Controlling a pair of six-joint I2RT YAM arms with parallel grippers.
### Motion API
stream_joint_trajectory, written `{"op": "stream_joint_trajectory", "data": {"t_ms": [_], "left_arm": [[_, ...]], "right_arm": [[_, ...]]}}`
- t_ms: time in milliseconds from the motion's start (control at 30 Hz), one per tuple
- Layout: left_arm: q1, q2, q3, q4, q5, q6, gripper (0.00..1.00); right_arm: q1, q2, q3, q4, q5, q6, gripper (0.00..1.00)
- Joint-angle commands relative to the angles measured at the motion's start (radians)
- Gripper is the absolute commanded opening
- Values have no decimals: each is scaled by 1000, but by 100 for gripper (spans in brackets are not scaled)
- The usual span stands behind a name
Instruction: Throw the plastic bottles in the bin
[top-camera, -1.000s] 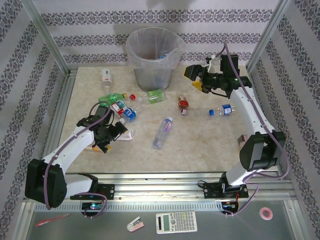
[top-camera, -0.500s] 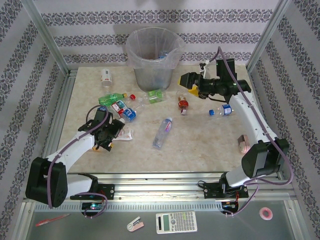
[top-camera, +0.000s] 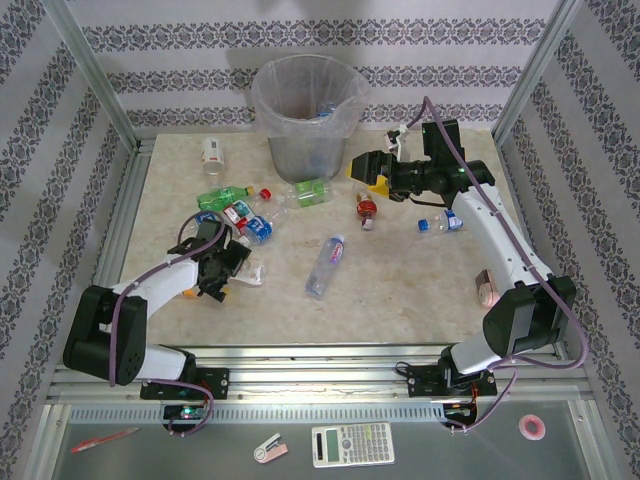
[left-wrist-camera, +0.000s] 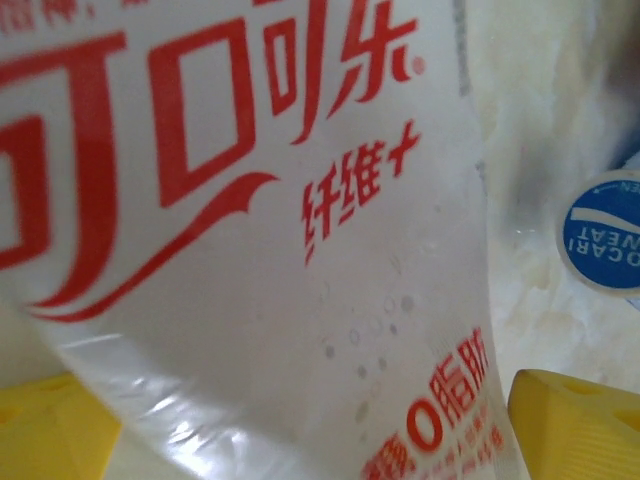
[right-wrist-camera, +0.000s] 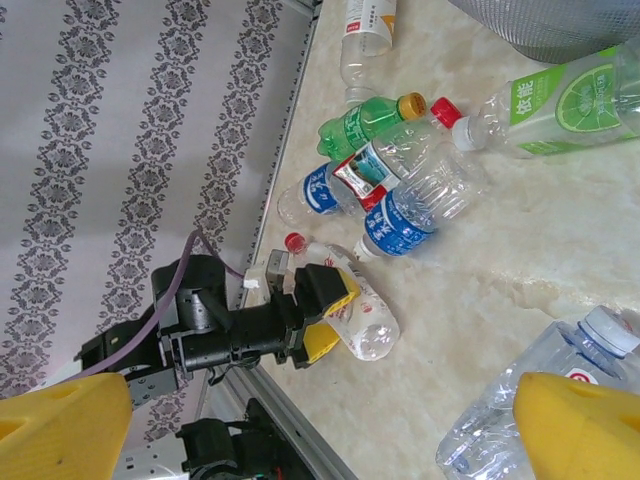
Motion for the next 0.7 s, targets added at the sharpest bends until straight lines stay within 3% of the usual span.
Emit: {"op": "stream_joint_trajectory", "data": {"t_ms": [0,467,667], "left_arm": [[13,31,27,37,-7,54,93],[-8,17,40,30,45,129,52],[-46,-6,81,-50,29,167,49]], "right_arm": [[4,11,0,8,-26,-24,98],[-1,31,-4,6,-28,-30,98],[-3,33,-2,6,-27,-30,98]]}}
